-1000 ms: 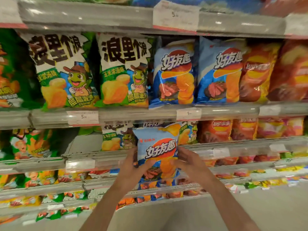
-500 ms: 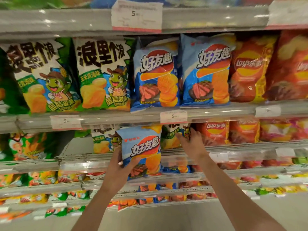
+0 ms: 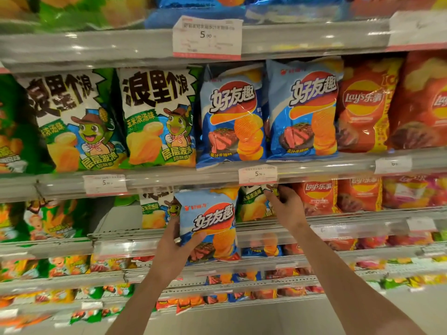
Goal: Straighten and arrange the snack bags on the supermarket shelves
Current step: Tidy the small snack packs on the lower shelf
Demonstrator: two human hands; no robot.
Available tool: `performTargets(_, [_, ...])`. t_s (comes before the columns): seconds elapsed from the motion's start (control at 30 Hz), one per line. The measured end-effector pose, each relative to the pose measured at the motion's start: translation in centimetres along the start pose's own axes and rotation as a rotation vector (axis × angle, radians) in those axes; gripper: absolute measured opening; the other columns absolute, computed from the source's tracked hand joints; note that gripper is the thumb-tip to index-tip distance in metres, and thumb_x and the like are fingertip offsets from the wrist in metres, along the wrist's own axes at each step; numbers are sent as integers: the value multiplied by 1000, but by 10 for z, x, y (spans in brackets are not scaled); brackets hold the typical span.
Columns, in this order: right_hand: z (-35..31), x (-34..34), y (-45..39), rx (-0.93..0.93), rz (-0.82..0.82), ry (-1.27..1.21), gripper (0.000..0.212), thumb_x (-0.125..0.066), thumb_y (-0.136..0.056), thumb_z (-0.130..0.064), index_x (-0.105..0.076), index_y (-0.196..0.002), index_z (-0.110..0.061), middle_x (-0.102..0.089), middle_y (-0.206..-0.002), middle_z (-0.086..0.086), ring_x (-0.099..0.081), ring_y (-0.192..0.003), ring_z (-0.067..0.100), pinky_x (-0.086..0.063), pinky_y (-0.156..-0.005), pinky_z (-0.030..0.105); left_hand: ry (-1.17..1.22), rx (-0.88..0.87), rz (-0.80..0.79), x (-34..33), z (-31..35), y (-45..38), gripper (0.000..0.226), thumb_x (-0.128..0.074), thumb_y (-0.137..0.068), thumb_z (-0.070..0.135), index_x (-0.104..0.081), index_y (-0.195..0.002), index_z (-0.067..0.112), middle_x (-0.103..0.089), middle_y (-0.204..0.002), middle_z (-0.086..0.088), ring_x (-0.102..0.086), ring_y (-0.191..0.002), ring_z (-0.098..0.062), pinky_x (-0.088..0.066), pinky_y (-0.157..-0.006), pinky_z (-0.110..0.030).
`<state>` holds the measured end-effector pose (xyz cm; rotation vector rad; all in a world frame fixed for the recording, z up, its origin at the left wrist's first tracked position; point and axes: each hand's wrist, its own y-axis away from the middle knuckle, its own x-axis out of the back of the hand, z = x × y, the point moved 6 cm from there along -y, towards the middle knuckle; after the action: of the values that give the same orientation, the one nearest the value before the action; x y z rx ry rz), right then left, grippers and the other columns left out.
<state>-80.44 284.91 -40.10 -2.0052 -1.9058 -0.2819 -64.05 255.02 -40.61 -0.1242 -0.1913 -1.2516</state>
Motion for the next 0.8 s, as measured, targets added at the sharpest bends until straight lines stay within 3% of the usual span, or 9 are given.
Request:
performTargets(0.07, [-9,4,-1,61,39,-23,17,-70,-95,-38,-68,-87,-23,-68,-70,0,-60,-59,16,-45,-53,29,-5,4,8,2,0,0,52,-82,-82,26,-58,-128,32,-74,-113,20,-67,-103,8,-53,-75,-8])
performTargets(0.13, [-17,5,-2,103,53,-26,15,-70,-96,-33,-67,-86,-22,-61,-59,-10,-54,-50,6,-37,-49,15,-11,11,11,4,0,0,52,-82,-80,30,-57,-126,34,-73,-109,25,-66,-102,9,-54,-75,-9])
performTargets(0.2, [-18,6,-4,93,63,-27,14,-69,-97,-33,-69,-92,-20,-63,-63,-11,-56,-54,2,-40,-54,13,-23,11,13,6,0,-1,53,-82,-78,36,-57,-124,36,-71,-109,30,-66,-102,9,-57,-77,-15])
performTargets(0.27, [-18,9,-4,85,80,-47,19,-66,-99,-34,-70,-102,-15,-71,-78,-3,-63,-66,4,-47,-65,23,-32,8,15,7,0,-1,54,-82,-77,37,-57,-125,35,-72,-110,26,-66,-104,7,-57,-80,-19])
performTargets(0.37, [-22,11,-4,96,81,-73,24,-65,-99,-32,-68,-115,-14,-75,-98,4,-70,-88,19,-53,-82,32,-12,7,19,8,-2,-1,57,-82,-77,34,-58,-128,29,-74,-115,15,-67,-104,6,-57,-76,-14])
performTargets(0.5, [-15,6,5,53,28,-44,33,-64,-98,-43,-64,-115,-14,-74,-95,3,-69,-86,19,-51,-75,31,-12,-1,6,9,-2,-1,63,-81,-75,39,-58,-133,28,-73,-117,16,-67,-108,1,-55,-84,-19])
performTargets(0.63, [-7,7,21,-19,17,-70,36,-67,-95,-46,-58,-105,-13,-68,-76,-1,-61,-60,5,-44,-51,18,-3,4,-6,10,-6,0,63,-80,-76,39,-58,-133,29,-73,-115,20,-68,-107,0,-57,-84,-20])
performTargets(0.73, [-4,11,34,-57,-29,-108,36,-68,-94,-48,-57,-106,-17,-75,-82,0,-68,-71,14,-53,-62,31,0,10,-21,8,-11,2,60,-80,-77,39,-59,-133,34,-73,-117,22,-67,-110,1,-56,-91,-29])
performTargets(0.8, [1,16,45,-84,-44,-133,40,-70,-91,-50,-58,-109,-16,-77,-88,-1,-73,-82,15,-56,-71,31,-25,9,-33,3,-12,4,58,-79,-77,44,-59,-131,38,-73,-114,26,-67,-108,5,-56,-87,-22])
